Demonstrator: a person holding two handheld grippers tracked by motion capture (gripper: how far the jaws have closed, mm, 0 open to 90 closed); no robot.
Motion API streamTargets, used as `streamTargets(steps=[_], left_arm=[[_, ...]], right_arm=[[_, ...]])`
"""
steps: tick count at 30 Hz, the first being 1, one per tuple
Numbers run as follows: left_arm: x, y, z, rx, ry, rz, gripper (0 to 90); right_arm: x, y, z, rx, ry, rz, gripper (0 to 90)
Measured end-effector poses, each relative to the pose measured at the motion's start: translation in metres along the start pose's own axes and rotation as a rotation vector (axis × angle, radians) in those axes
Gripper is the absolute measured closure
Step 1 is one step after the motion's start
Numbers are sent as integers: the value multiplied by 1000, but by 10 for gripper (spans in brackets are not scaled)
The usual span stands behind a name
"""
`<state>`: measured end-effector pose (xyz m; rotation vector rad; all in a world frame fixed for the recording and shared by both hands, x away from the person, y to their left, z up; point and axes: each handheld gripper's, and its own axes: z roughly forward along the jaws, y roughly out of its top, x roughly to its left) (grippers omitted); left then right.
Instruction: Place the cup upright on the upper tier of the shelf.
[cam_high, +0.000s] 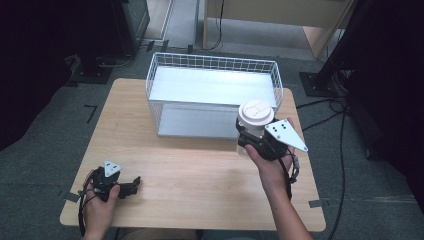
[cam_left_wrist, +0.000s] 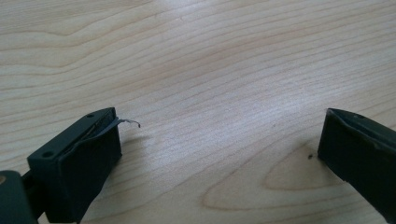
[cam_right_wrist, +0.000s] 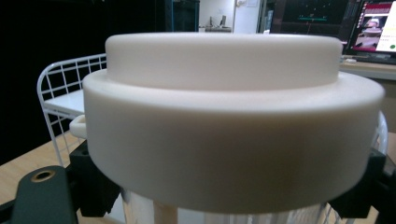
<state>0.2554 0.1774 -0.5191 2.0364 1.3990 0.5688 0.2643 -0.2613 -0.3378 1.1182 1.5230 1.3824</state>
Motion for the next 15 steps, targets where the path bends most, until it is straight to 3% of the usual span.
streamTargets(steps=[15], left_arm=[[0,0,0,0,-2,1,0]], right_arm=[[8,33,12,-65,-7,-24,150]])
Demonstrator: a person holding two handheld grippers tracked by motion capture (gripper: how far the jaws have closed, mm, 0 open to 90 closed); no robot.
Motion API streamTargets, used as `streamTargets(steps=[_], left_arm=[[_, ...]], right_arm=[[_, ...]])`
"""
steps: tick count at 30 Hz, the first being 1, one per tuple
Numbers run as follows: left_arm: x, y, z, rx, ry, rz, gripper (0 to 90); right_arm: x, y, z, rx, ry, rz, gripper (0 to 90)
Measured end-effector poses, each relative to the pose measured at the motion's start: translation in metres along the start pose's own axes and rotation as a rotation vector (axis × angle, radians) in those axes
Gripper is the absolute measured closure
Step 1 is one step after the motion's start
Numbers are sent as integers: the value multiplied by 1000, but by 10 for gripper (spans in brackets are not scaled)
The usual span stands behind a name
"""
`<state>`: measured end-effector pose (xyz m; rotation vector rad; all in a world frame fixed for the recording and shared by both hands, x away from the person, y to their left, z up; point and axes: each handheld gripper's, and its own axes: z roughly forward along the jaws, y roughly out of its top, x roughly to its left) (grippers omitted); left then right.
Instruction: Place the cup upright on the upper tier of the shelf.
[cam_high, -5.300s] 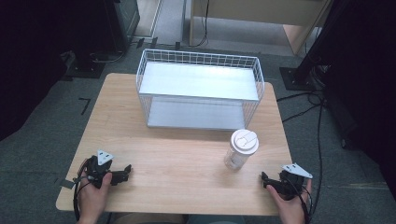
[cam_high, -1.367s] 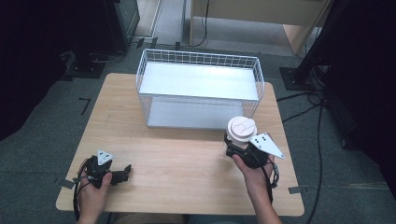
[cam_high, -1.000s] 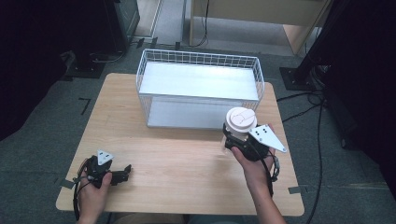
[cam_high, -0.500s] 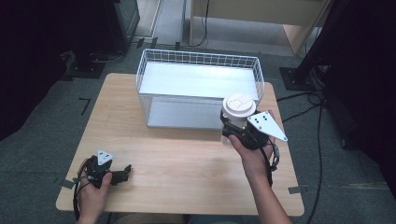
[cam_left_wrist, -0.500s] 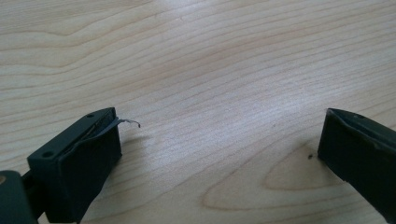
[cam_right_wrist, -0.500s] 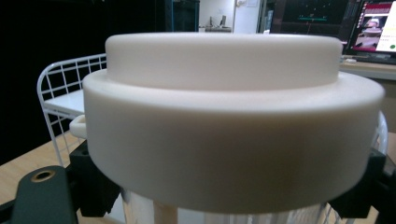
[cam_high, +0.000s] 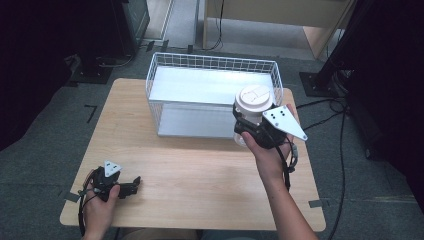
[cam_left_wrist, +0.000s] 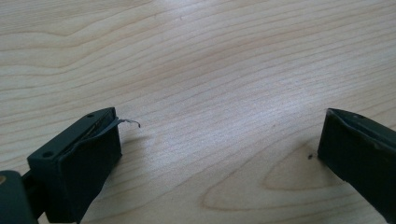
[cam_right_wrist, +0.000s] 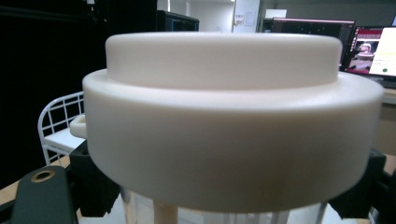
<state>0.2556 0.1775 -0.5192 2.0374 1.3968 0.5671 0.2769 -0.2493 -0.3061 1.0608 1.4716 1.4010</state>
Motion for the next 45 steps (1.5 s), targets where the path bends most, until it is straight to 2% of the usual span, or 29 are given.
streamTargets(steps=[9,14,22,24,30,40,45], left_arm=[[0,0,0,0,0,0,0],[0,0,0,2,0,3,0],[0,0,0,0,0,0,0],[0,0,0,0,0,0,0],[0,0,0,0,0,0,0],[0,0,0,1,-1,-1,0],[0,0,0,1,-1,0,0]], right_arm=[[4,25,20,-42,-9,-23,150],[1,32,31,-38,-16,-7,150],[0,43,59,-32,-50,-19,150],[0,44,63,-30,-51,-23,150],[1,42,90,-6,-75,-27,149],[2,41,126,20,-107,-22,149],[2,42,142,23,-118,-4,149]])
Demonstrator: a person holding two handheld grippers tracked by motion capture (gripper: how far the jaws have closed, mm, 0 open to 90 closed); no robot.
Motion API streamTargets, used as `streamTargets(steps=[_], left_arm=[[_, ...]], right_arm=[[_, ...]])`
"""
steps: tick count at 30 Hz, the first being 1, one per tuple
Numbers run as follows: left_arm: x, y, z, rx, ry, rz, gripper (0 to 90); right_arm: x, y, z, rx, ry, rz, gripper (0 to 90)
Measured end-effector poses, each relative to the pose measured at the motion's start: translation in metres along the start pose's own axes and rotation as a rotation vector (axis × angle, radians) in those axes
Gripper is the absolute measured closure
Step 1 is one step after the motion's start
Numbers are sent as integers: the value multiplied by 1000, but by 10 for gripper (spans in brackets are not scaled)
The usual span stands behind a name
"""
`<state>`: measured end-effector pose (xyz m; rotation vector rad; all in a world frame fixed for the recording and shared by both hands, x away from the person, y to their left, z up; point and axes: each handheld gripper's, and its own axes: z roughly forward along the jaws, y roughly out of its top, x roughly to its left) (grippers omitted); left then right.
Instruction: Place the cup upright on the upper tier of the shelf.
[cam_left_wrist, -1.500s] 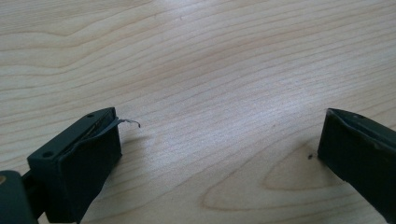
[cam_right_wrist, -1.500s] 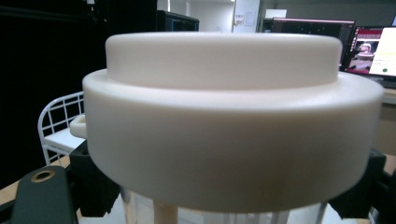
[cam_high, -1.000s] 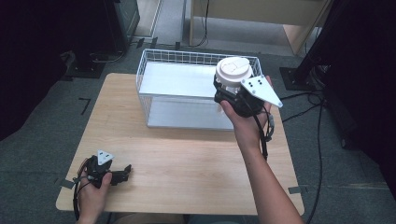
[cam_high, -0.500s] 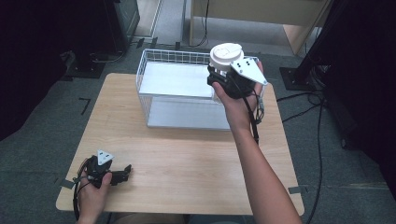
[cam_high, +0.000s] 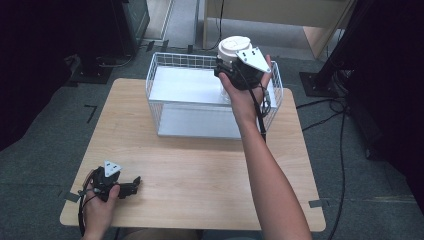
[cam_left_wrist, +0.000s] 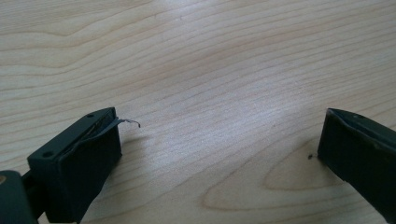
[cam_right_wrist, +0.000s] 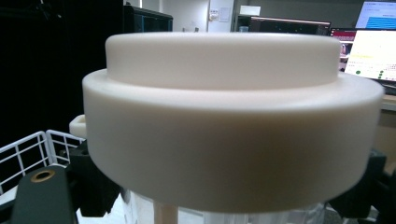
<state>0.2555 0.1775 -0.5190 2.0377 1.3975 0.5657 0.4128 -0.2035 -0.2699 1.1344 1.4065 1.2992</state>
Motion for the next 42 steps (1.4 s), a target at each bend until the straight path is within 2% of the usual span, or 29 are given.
streamTargets(steps=[7,11,15,19,22,29,42], left_arm=[[0,0,0,-1,0,0,0],[0,0,0,-1,0,0,0],[0,0,0,1,0,2,0],[0,0,0,-1,0,0,0],[0,0,0,-1,0,-1,0],[0,0,0,-1,0,0,0],[0,0,0,-1,0,0,0]], right_arm=[[1,-5,18,-8,-10,28,149],[1,-7,19,-21,-11,46,148],[0,-9,17,6,-3,31,122],[-2,-12,13,25,17,24,31],[-3,-15,9,43,27,18,3],[-8,-26,-3,66,58,20,0],[-12,-56,-30,93,93,-32,0]])
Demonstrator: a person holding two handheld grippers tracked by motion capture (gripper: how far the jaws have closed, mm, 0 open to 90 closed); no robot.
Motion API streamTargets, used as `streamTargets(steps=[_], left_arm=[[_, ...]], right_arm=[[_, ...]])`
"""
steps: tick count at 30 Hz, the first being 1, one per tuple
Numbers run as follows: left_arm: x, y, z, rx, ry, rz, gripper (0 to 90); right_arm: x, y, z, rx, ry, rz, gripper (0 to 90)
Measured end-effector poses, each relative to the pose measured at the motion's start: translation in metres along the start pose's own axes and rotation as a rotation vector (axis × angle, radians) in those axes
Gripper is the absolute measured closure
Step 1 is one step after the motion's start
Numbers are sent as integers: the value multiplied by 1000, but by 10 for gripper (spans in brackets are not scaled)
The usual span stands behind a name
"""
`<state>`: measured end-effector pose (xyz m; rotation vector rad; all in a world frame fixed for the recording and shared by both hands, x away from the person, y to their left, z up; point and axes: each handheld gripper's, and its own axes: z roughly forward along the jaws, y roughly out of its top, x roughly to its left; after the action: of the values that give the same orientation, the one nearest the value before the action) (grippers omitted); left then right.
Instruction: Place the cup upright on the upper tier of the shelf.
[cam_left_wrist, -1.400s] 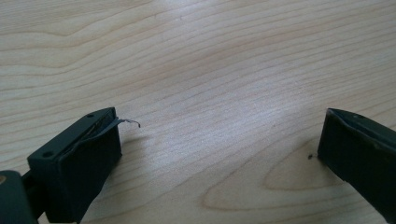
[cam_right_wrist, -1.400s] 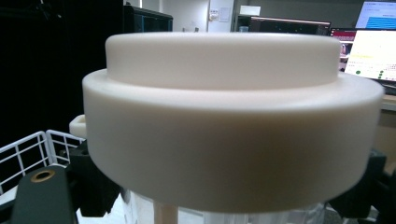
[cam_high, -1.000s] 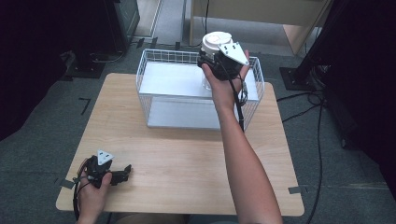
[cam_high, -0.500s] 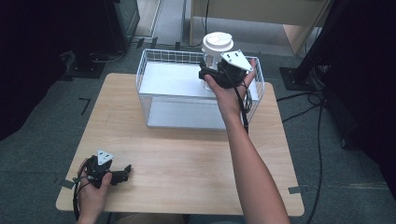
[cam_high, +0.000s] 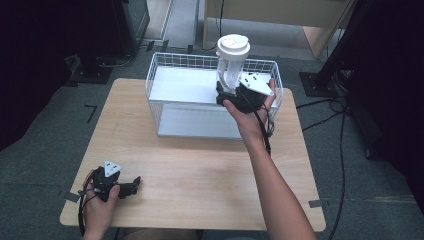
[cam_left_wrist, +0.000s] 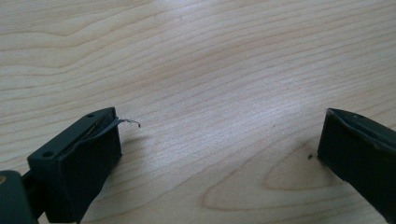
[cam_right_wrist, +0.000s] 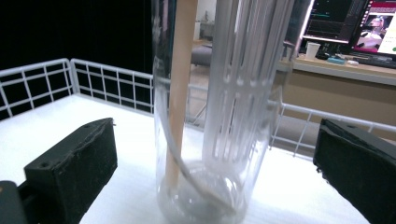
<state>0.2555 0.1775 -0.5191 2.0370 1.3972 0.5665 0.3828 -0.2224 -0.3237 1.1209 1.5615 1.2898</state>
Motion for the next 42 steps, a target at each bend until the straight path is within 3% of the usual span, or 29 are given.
streamTargets(steps=[21,42], left_arm=[[0,0,0,0,0,0,0],[0,0,0,0,-1,-3,0]], right_arm=[[-8,-43,-55,13,32,-50,0],[-36,-93,-107,67,-13,-18,0]])
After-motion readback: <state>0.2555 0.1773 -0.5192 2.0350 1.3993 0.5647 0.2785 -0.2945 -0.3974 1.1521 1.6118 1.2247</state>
